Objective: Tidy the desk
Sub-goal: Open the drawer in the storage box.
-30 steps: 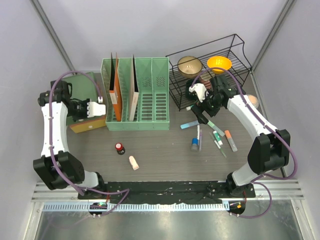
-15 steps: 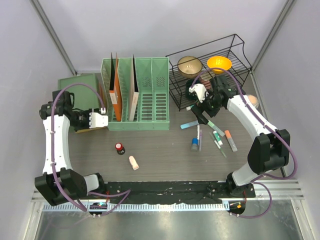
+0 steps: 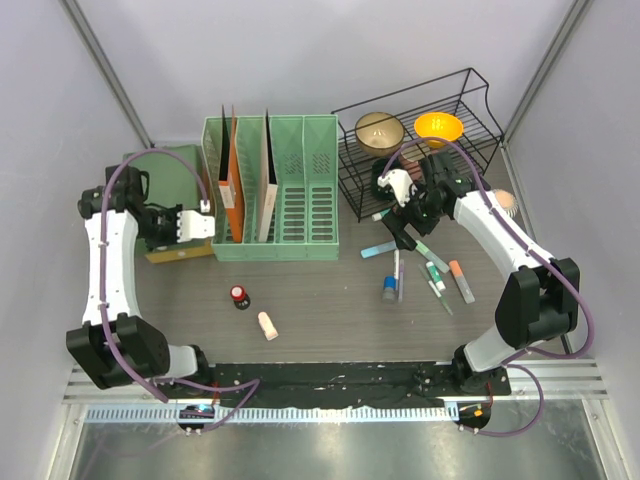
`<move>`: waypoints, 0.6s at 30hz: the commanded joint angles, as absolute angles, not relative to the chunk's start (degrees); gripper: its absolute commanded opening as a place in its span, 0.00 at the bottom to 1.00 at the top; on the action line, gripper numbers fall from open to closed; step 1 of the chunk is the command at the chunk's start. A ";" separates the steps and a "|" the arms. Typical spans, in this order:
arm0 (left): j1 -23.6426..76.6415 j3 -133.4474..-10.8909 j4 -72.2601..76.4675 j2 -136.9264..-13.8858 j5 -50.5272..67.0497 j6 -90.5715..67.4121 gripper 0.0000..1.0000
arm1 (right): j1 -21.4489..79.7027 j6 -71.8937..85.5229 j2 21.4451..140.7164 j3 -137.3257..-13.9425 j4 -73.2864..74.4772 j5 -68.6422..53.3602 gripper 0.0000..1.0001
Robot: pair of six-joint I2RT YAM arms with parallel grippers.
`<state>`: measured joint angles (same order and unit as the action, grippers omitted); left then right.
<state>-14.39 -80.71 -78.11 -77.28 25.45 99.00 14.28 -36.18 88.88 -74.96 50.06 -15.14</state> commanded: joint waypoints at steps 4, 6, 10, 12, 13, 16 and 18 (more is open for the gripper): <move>-11.87 -81.74 -95.19 -78.05 21.62 96.86 0.00 | 14.24 -37.27 89.12 -74.44 47.99 -15.38 1.00; -11.60 -81.65 -95.10 -77.87 21.45 96.42 0.00 | 14.24 -37.27 89.47 -74.36 47.90 -15.73 1.00; -11.51 -82.09 -95.19 -77.34 21.18 95.45 0.00 | 14.24 -37.35 89.74 -74.36 47.81 -15.91 0.99; -11.51 -82.44 -95.10 -76.73 21.09 94.92 0.00 | 14.15 -37.44 89.74 -74.09 47.64 -15.91 1.00; -11.34 -82.62 -95.18 -76.55 21.01 94.23 0.00 | 14.24 -37.44 89.74 -74.09 47.72 -15.91 0.99; -10.81 -82.79 -95.19 -75.85 20.74 92.38 0.00 | 14.15 -37.53 89.56 -73.92 47.64 -16.08 1.00; -10.11 -82.27 -95.19 -75.33 19.69 91.50 0.00 | 14.15 -37.62 89.65 -73.83 47.55 -16.08 1.00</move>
